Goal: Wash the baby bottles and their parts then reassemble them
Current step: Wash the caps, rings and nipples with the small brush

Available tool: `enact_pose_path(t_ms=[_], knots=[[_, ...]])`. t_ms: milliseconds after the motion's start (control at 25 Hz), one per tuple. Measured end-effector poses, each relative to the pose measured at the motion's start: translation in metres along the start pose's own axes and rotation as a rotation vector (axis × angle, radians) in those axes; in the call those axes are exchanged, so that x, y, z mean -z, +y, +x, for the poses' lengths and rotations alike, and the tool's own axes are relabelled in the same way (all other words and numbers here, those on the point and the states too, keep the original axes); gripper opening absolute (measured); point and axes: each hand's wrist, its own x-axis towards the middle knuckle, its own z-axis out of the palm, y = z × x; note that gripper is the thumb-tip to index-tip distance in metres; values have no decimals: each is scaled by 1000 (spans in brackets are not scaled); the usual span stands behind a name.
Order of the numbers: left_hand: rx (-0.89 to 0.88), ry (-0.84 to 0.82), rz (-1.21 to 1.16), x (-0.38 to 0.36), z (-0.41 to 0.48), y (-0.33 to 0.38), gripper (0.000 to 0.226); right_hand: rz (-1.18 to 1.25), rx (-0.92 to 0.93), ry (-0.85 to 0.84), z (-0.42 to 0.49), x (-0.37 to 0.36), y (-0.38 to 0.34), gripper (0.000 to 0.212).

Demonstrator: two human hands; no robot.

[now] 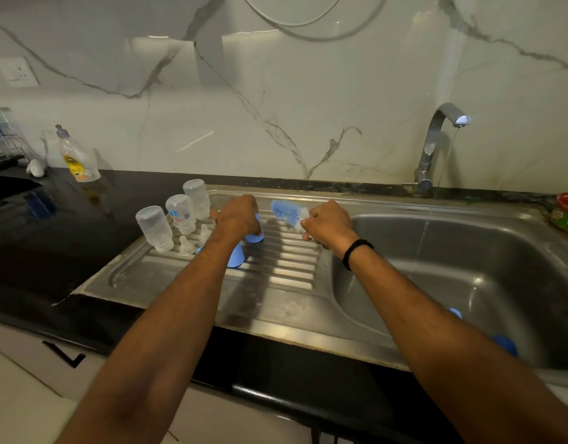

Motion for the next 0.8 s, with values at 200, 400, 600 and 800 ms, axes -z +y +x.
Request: enact_pose_path(t_ms=[200, 400, 600, 800], knots=[[7, -27, 31, -2, -3, 1, 65, 20, -9, 12, -2, 5, 2, 13], [22, 16, 44, -3, -5, 4, 66, 30, -25, 20, -2, 7, 5, 13], [-53, 280, -58, -4, -9, 32, 56, 17, -7, 51, -13, 20, 13, 17], [-199, 330, -312, -24, -29, 92, 44, -179, -86, 122, -21, 61, 38, 26]])
